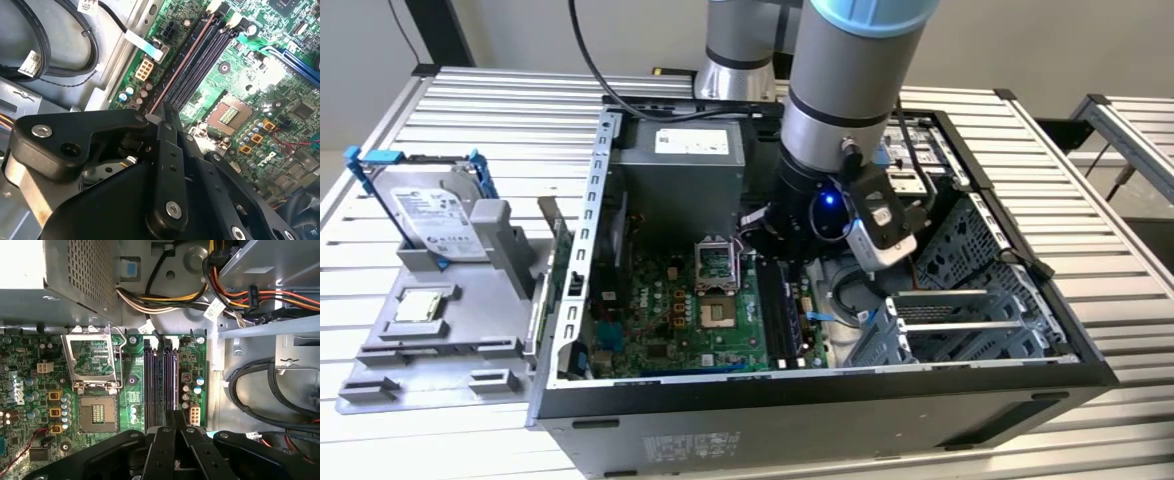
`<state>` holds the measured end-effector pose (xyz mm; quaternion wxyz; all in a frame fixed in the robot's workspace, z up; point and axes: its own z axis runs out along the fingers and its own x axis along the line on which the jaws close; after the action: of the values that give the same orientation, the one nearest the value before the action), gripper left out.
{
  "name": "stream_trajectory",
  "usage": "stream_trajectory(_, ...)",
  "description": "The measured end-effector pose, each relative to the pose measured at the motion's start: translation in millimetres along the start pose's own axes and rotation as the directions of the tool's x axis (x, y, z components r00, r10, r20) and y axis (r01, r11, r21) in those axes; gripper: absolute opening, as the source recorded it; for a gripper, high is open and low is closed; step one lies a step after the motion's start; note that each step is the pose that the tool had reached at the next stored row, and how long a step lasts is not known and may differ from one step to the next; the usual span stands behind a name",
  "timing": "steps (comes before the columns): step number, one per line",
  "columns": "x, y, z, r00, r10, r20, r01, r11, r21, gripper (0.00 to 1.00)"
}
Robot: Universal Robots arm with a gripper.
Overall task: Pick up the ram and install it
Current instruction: 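Press down the ram until it locks into place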
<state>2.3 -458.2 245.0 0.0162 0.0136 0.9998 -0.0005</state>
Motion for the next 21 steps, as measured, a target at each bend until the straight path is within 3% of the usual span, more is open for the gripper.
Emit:
stream_trajectory(9,0.6,0.0,-0.8,1.0,-0.008,0.0,0.008,1.0,-0.0001,0.0)
stream_trajectory(16,0.6,0.0,-1.5,0.9984,-0.056,0.0,0.056,0.9984,-0.0002,0.0)
stream_trajectory(21,0.6,0.0,-1.8,0.9931,-0.117,0.0003,0.117,0.9931,-0.0017,0.0)
